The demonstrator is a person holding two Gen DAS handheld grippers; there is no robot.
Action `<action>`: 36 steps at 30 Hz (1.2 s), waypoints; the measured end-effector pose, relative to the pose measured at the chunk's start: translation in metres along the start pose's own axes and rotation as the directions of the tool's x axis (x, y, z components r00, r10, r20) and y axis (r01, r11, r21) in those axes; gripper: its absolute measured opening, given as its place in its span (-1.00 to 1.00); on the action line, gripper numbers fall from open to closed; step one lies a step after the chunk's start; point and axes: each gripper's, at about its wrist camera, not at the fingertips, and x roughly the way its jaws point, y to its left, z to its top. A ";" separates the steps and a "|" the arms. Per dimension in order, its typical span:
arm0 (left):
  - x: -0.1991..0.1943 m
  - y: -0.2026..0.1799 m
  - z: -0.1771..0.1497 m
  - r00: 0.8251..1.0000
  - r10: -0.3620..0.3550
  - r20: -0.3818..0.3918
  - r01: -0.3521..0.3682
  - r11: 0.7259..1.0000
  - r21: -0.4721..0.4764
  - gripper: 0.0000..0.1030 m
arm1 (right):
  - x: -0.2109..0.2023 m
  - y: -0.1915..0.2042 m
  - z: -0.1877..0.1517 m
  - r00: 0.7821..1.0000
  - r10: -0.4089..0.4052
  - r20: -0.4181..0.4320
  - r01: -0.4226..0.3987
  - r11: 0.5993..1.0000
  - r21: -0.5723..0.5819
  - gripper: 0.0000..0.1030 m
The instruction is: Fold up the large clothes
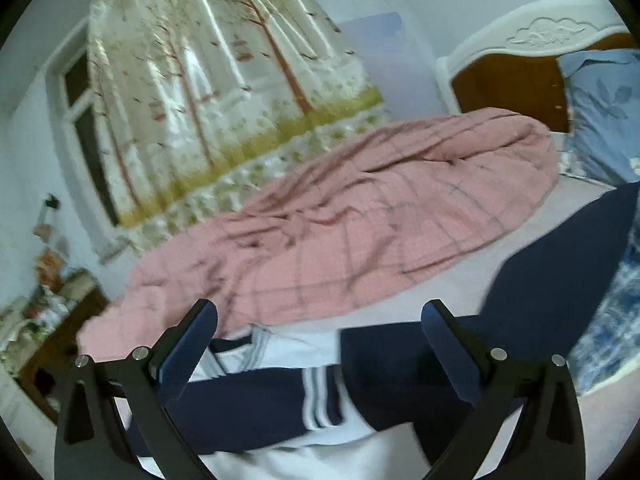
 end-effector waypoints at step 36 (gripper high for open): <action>0.113 0.058 -0.079 0.916 0.053 -0.398 -0.125 0.980 -0.156 1.00 | 0.002 -0.281 0.089 0.831 -0.536 -0.151 0.555 0.817 0.154 0.21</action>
